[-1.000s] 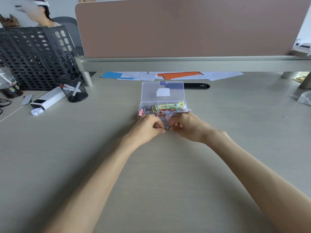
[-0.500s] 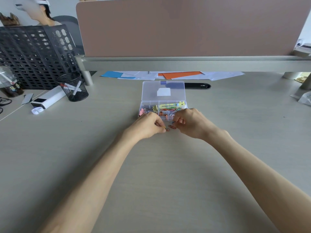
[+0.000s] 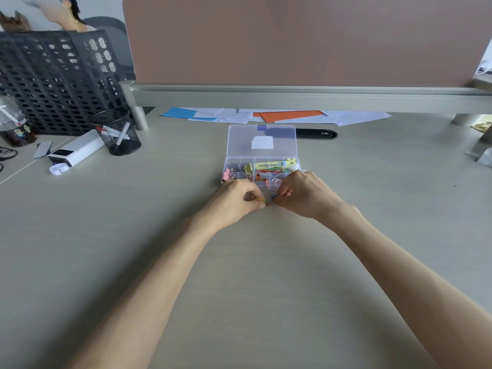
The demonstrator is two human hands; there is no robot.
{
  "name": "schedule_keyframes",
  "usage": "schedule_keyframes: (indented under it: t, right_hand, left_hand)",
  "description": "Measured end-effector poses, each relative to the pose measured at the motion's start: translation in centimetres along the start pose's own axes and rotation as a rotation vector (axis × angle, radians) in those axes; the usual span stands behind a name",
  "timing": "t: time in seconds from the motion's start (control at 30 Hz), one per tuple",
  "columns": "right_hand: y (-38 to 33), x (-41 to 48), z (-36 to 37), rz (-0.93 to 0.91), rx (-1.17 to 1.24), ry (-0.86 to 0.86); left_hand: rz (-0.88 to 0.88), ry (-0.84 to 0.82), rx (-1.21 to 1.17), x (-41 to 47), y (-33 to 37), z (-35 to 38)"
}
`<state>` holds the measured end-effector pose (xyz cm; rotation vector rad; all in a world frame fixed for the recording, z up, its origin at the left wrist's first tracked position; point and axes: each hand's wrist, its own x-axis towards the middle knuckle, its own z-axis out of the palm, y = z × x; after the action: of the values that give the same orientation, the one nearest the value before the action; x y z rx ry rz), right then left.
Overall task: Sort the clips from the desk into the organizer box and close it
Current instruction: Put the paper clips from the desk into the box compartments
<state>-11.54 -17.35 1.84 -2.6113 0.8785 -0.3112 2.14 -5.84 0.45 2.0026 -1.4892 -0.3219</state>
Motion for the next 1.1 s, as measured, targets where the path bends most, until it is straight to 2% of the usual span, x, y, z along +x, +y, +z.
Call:
schedule_keyframes:
  t: [0.17, 0.37, 0.63, 0.77, 0.9, 1.1]
  right_hand:
    - [0.4, 0.1, -0.4, 0.027, -0.091, 0.041]
    - [0.7, 0.2, -0.5, 0.038, -0.137, 0.046]
    - [0.3, 0.0, -1.1, 0.141, -0.031, -0.096]
    - [0.1, -0.4, -1.6, 0.116, 0.025, -0.146]
    - [0.0, -0.9, -2.1, 0.046, 0.036, -0.156]
    - [0.3, -0.9, -2.3, 0.003, 0.053, -0.166]
  left_hand:
    - [0.032, 0.124, -0.067, -0.4, -0.7, 0.1]
    - [0.004, 0.138, -0.125, -0.7, -0.9, 0.5]
    - [0.016, 0.14, -0.126, -0.4, -1.3, 0.7]
    - [0.084, 0.146, -0.108, -0.3, -1.3, 0.7]
    - [0.117, 0.093, -0.055, 0.1, -1.5, 0.5]
    - [0.162, -0.085, 0.12, 1.0, -0.2, -0.8]
